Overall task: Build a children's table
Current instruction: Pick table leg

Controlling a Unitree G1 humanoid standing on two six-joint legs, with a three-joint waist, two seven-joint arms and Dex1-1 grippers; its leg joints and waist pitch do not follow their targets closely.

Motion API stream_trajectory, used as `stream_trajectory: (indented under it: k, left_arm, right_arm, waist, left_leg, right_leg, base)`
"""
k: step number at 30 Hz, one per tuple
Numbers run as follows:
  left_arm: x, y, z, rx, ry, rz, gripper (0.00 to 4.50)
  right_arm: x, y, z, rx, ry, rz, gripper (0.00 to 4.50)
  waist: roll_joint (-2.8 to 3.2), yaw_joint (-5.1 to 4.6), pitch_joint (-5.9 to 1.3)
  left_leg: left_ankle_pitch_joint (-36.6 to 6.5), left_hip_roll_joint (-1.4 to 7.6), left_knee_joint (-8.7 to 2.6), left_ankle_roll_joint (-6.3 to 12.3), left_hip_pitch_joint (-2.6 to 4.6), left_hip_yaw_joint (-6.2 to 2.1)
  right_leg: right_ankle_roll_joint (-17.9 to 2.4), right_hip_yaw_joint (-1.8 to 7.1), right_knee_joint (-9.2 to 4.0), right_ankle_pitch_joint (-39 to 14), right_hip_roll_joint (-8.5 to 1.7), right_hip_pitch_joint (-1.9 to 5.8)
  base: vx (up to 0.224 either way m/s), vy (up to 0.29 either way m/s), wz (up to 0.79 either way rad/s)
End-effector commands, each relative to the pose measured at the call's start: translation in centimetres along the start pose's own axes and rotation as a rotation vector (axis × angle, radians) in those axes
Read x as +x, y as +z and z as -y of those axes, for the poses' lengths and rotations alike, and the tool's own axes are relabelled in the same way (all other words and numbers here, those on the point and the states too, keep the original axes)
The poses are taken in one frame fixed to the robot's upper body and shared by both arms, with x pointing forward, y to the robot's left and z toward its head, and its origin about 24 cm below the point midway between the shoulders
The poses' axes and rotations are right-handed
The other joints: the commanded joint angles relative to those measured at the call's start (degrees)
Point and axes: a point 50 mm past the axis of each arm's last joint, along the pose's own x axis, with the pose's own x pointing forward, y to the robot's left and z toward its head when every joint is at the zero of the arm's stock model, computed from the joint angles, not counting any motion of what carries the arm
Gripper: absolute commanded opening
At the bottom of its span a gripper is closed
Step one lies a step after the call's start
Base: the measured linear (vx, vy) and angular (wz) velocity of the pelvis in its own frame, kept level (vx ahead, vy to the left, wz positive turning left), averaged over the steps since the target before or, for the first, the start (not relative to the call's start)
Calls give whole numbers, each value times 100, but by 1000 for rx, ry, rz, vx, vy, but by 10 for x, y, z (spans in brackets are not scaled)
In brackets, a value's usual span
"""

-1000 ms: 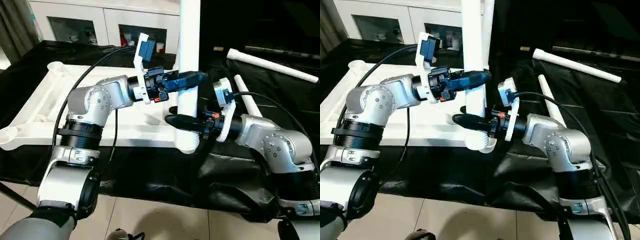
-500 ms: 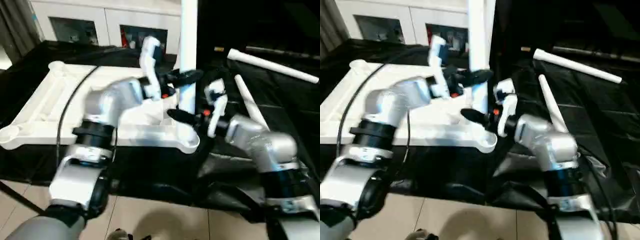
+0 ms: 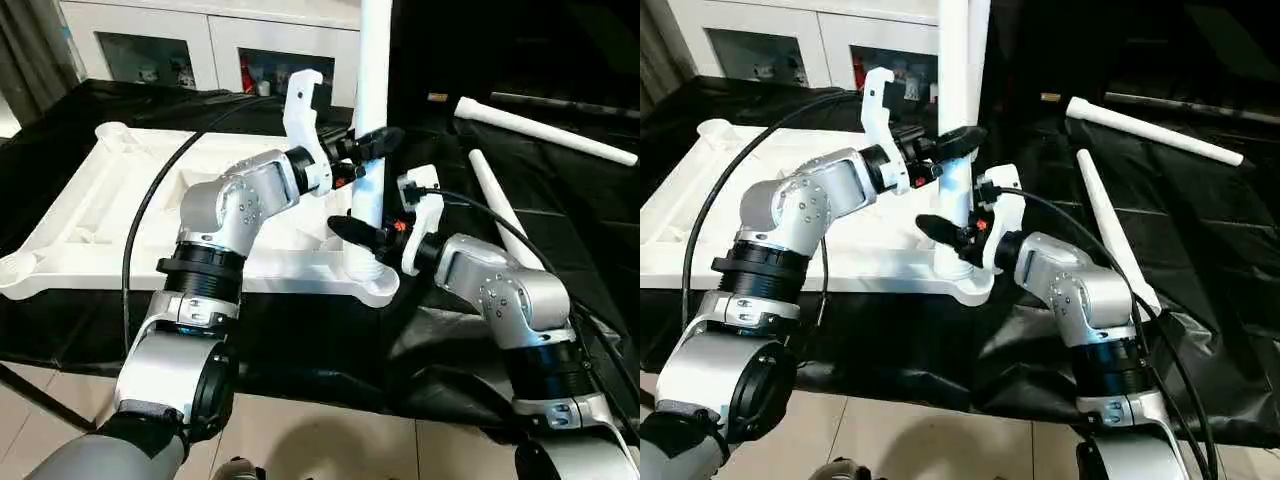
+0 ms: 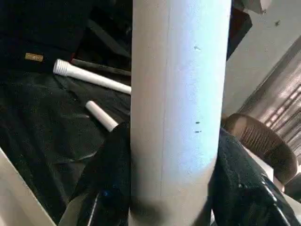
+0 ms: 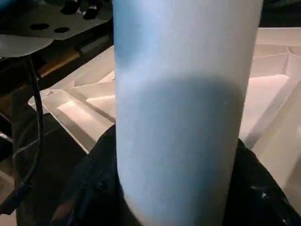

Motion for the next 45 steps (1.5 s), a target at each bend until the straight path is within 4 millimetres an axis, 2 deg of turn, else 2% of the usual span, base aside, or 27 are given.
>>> stream_trajectory:
  k: [1, 2, 3, 4, 5, 8, 10, 14, 18, 24, 36, 44, 45]
  left_arm:
    - [-3, 6, 0, -15, 6, 31, 186]
    - [-3, 7, 0, -14, 4, 33, 186]
    - [-3, 8, 1, -9, -7, 30, 186]
    - [-4, 9, 3, 0, -25, 28, 186]
    - [-5, 10, 4, 7, -39, 26, 186]
    - [-8, 12, 9, 28, -100, 12, 186]
    - [-11, 11, 13, 48, -166, -16, 185]
    - [-16, 10, 17, 56, -242, -44, 185]
    - [-20, 7, 24, 76, -321, -86, 185]
    - [-21, 4, 27, 92, -364, -112, 185]
    - [-22, 4, 32, 113, -411, -104, 185]
    - [-22, 6, 33, 115, -418, -94, 185]
    - [-22, 6, 33, 117, -418, -94, 185]
  right_arm:
    - [1, 11, -1, -57, 2, 41, 195]
    - [1, 12, -1, -64, 8, 48, 195]
    - [1, 13, -1, -63, 18, 55, 230]
    - [0, 13, -2, -57, 45, 54, 230]
    - [-1, 14, -3, -52, 65, 53, 265]
    - [-6, 15, -5, -68, 122, 24, 269]
    - [-10, 15, -3, -94, 141, -12, 298]
    - [-19, 18, -5, -89, 223, -41, 302]
    - [-26, 19, -6, -88, 292, -64, 302]
    - [-29, 20, -8, -64, 343, -74, 302]
    - [-27, 12, -8, -19, 361, -103, 302]
    - [-23, 9, -9, -6, 360, -104, 302]
    - [-23, 9, -9, -4, 358, -102, 286]
  waist:
    - [-60, -2, -478]
    - [-66, -1, -475]
    - [-67, -1, -476]
    - [-79, 3, -475]
    - [-83, 3, -470]
    - [-97, 7, -465]
    - [-97, 11, -465]
    - [-101, 9, -463]
    - [-114, 12, -450]
    - [-119, 15, -459]
    - [-118, 20, -467]
    - [-131, 20, -464]
    - [-127, 22, -464]
  left_leg:
    - [-370, 82, -329, 115, 102, -55]
    - [-378, 83, -327, 120, 100, -52]
    - [-380, 85, -327, 116, 103, -52]
    - [-372, 82, -328, 128, 96, -52]
    - [-395, 80, -330, 145, 100, -51]
    - [-403, 88, -330, 164, 99, -50]
    - [-366, 93, -328, 170, 106, -52]
    - [-363, 86, -316, 227, 102, -39]
    - [-437, 100, -327, 182, 101, -44]
    - [-387, 93, -319, 176, 96, -43]
    - [-371, 100, -316, 173, 101, -45]
    - [-365, 93, -318, 154, 91, -46]
    - [-363, 95, -319, 147, 98, -48]
  right_leg:
    - [-1255, 241, -381, 88, -272, 361]
    - [-1256, 242, -384, 82, -274, 359]
    - [-1257, 243, -383, 82, -276, 360]
    - [-1253, 242, -379, 77, -275, 365]
    - [-1252, 241, -387, 28, -274, 363]
    - [-1253, 242, -382, 24, -273, 365]
    - [-1259, 240, -375, 23, -277, 361]
    - [-1340, 244, -367, 87, -269, 358]
    - [-1290, 247, -382, -121, -277, 357]
    - [-1327, 243, -372, -78, -275, 358]
    - [-1363, 241, -366, -53, -285, 356]
    - [-1318, 239, -369, -114, -280, 361]
    - [-1308, 238, -367, -117, -278, 356]
  base:
    - [0, 0, 0]
    - [0, 0, 0]
    - [0, 0, 0]
    - [0, 0, 0]
    - [0, 0, 0]
    - [0, 0, 0]
    - [0, 0, 0]
    - [0, 0, 0]
    - [0, 0, 0]
    - [0, 0, 0]
    - [0, 0, 0]
    - [0, 0, 0]
    - [0, 0, 0]
